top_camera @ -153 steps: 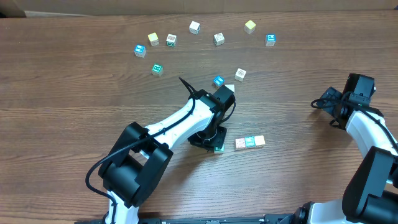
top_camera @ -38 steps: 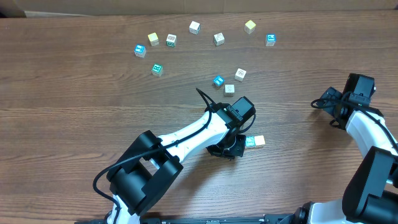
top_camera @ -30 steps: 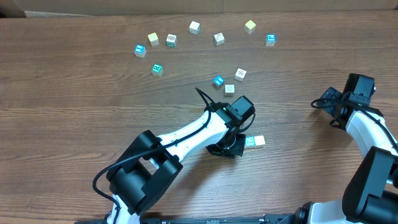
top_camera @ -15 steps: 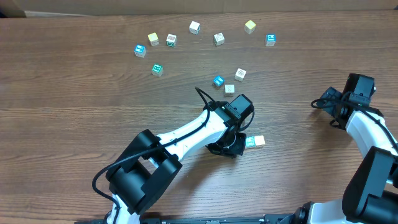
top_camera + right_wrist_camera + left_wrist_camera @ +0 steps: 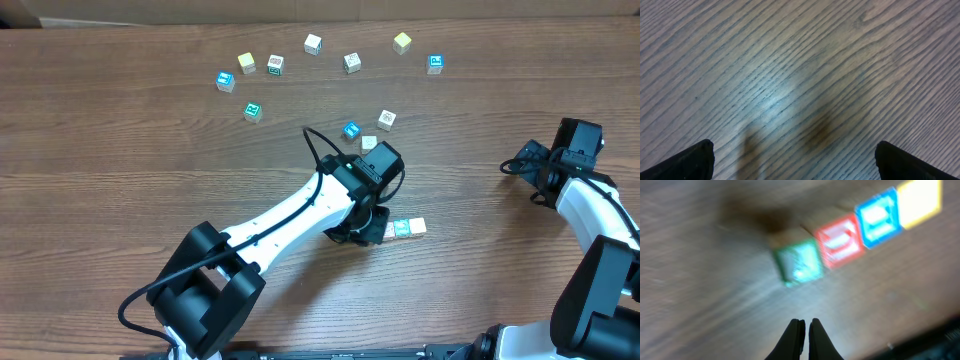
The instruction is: Form a horizontal line
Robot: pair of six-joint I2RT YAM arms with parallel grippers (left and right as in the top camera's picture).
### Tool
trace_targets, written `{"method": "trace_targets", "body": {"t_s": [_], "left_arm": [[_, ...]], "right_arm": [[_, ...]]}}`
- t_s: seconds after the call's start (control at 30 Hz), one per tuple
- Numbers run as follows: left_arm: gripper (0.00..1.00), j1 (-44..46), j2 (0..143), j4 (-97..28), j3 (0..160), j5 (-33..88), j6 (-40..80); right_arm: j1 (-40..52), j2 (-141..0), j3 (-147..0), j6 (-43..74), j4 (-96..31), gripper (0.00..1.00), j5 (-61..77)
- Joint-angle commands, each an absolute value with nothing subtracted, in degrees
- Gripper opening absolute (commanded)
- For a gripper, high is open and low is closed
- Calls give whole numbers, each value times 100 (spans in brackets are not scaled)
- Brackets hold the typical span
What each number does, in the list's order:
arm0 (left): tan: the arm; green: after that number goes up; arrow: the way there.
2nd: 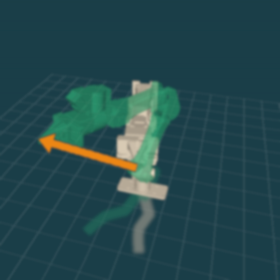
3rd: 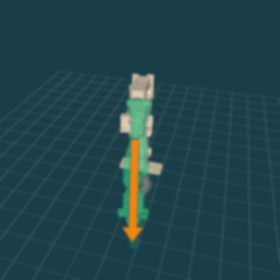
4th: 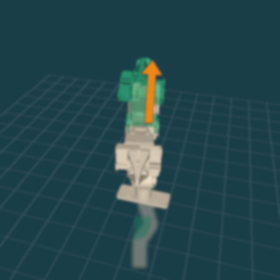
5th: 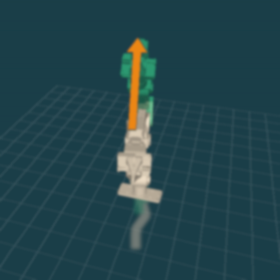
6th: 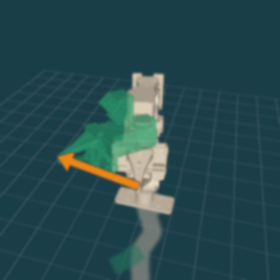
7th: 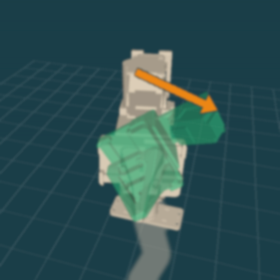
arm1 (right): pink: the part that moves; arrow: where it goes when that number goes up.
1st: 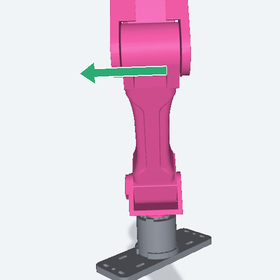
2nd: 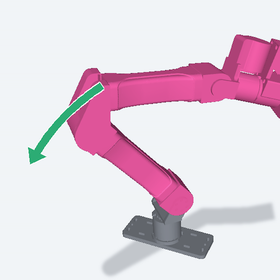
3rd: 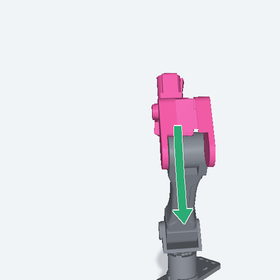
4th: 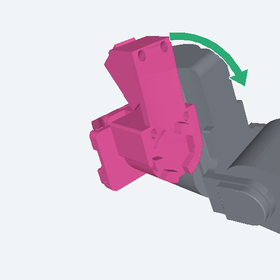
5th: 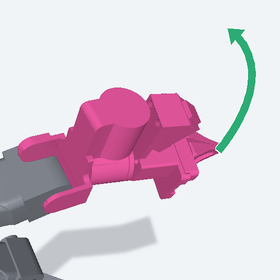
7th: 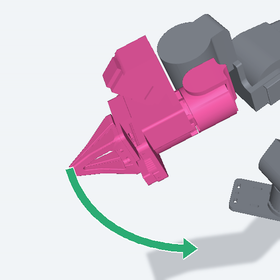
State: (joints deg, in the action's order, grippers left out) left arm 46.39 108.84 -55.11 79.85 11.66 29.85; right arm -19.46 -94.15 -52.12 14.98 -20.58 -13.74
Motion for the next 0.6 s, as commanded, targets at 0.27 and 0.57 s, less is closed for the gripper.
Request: {"method": "trace_targets", "body": {"t_s": [0.27,0.57], "left_arm": [[4,4604,10940,-5463,7800,309,3282],[4,4604,10967,-5406,7787,598,3435]], "right_arm": [[-1957,-9421,-5247,1514,-2021,100,-1389],[-1957,-9421,-5247,1514,-2018,100,-1389]]}}
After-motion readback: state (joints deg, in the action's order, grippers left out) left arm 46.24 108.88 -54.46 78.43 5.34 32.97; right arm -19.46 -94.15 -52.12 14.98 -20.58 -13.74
